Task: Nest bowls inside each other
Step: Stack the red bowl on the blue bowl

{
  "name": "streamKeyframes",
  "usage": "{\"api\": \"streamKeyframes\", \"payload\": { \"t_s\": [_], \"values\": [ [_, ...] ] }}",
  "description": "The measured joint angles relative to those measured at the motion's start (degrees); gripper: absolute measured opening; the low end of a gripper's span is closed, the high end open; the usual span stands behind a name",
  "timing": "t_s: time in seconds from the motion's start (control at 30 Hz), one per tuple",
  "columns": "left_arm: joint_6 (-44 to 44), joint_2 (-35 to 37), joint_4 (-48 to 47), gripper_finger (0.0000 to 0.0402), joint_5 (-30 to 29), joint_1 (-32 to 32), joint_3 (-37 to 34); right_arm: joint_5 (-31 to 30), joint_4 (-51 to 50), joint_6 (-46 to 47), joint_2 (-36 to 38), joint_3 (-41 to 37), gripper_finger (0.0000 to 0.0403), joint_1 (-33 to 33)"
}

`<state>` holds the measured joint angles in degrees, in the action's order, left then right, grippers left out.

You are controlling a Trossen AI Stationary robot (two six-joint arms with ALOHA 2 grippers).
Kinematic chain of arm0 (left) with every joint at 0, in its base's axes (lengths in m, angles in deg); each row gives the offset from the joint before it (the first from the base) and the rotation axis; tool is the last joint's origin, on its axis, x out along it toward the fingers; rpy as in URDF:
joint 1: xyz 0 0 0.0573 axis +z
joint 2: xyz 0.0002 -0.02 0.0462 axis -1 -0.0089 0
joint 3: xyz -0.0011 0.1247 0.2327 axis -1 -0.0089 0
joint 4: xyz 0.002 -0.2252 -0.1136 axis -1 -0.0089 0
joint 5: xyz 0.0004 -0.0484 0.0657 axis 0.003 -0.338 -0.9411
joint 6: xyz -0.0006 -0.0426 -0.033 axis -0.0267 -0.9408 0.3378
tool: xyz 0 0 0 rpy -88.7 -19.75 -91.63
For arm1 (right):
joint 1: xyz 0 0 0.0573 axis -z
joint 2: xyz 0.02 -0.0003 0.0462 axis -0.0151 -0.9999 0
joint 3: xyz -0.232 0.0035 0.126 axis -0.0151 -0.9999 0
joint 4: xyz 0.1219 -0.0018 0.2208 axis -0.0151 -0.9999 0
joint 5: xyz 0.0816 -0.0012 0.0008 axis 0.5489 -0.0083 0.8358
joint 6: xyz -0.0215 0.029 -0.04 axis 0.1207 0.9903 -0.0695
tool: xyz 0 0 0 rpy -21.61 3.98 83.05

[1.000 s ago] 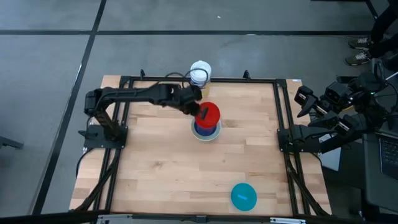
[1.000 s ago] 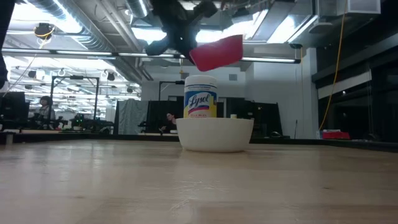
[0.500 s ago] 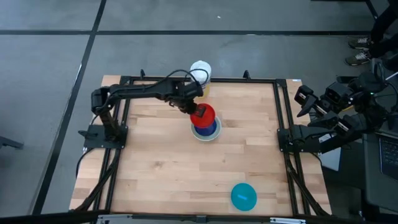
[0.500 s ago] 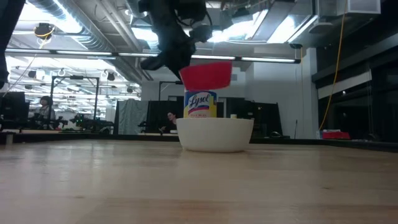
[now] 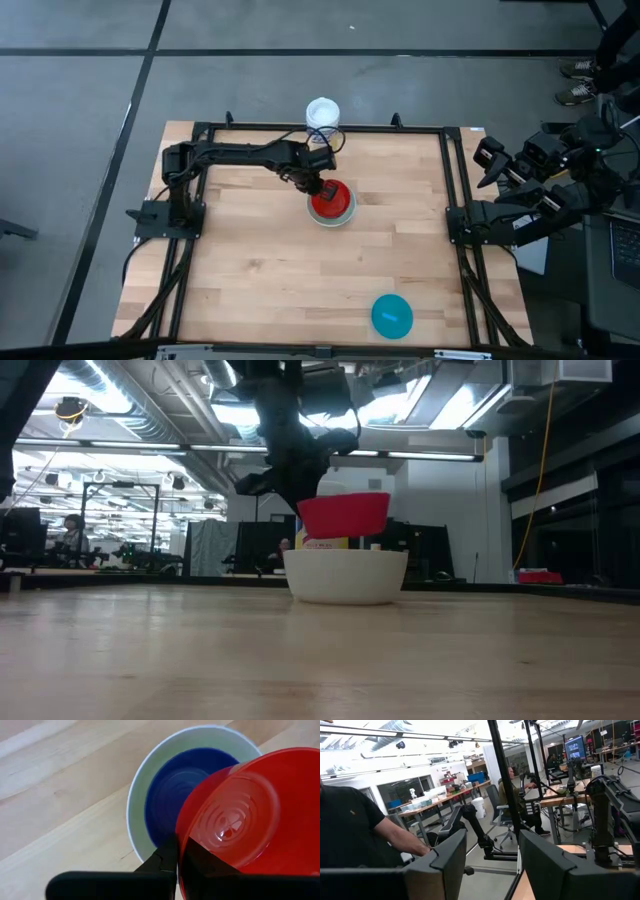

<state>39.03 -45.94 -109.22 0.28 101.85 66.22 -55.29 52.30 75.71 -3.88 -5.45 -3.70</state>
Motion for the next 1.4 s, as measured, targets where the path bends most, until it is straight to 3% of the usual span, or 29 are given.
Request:
{"api": "streamKeyframes", "payload": {
  "t_s": [0.57,1.4],
  "values": [
    [0.4,-0.1,0.3,0.0002,-1.4,1.4,0.0,0.0,0.0,0.2,0.0,0.0,0.0185,0.0],
    [1.1,-7.0,3.0,0.0002,0.3,1.2,0.1,0.0,0.0,0.1,0.0,0.0,0.0185,0.0]
  ]
}}
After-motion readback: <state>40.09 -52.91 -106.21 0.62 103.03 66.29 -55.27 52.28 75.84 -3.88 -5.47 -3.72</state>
